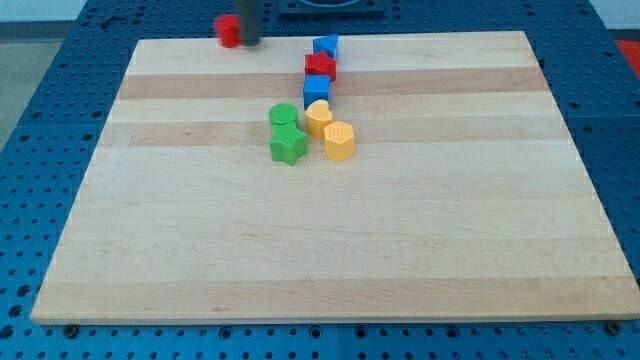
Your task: Push the red star to the group of blocks
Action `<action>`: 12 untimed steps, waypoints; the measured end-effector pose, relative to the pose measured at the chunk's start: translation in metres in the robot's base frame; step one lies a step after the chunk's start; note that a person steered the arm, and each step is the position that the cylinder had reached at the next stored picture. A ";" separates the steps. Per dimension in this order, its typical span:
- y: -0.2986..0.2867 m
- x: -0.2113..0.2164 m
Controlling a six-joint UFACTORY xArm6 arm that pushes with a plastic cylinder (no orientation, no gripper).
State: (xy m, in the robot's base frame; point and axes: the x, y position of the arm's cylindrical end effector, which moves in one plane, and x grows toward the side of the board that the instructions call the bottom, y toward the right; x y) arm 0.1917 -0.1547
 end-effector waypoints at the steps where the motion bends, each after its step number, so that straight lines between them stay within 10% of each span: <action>1: 0.009 0.005; 2: -0.052 0.045; 7: 0.151 0.002; 12: 0.132 0.043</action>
State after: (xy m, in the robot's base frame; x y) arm 0.2344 -0.0223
